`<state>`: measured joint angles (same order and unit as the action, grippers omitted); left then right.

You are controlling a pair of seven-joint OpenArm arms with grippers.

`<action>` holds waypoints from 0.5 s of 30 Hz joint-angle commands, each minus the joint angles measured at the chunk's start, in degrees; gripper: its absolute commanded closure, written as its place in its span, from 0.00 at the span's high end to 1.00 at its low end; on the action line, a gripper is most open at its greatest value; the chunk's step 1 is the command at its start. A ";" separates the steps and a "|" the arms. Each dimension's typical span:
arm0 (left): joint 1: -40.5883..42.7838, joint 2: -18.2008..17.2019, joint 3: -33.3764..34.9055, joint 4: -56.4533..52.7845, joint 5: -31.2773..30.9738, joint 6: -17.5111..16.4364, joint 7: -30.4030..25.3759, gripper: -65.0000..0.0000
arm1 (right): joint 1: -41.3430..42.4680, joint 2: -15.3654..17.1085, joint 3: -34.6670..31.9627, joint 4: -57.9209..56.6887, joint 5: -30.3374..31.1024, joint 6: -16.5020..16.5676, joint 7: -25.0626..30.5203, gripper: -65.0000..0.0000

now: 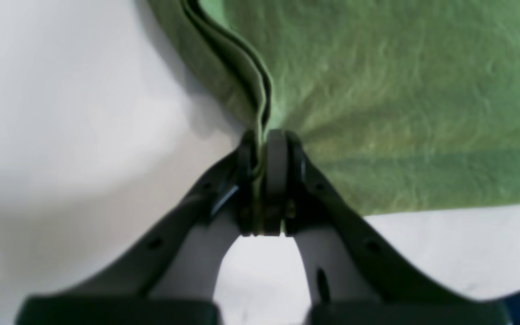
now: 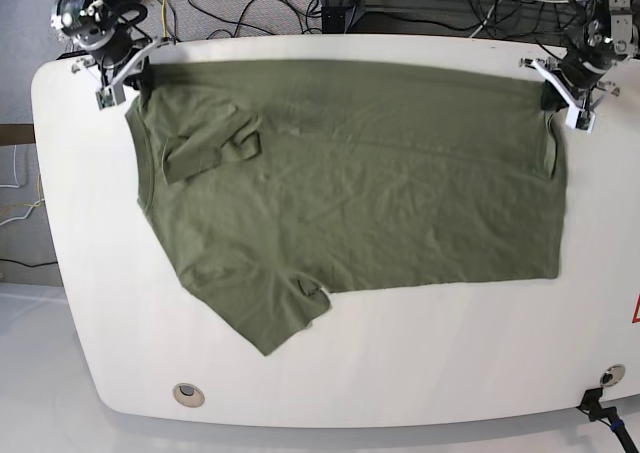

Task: Fold the T-shirt properly
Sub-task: 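Pull the shirt further toward the robot, then release both grippers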

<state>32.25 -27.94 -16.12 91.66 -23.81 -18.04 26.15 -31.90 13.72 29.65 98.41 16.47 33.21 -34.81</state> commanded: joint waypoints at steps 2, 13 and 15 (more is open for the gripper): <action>4.54 -0.58 -0.19 3.33 1.53 0.68 2.02 0.00 | -3.04 -1.28 2.48 3.44 -2.10 -0.29 -2.86 0.00; 9.11 -0.94 -0.28 6.58 1.62 0.68 2.11 0.39 | -4.80 -2.77 2.83 5.72 -2.10 -0.64 -2.86 0.02; 9.02 -2.25 -0.28 6.58 1.53 0.68 2.11 0.55 | -4.28 -2.77 2.92 5.72 -2.10 -0.55 -2.86 0.21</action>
<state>40.77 -28.77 -16.23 97.95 -22.72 -16.99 27.16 -35.81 10.46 32.27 103.46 14.98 32.82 -37.30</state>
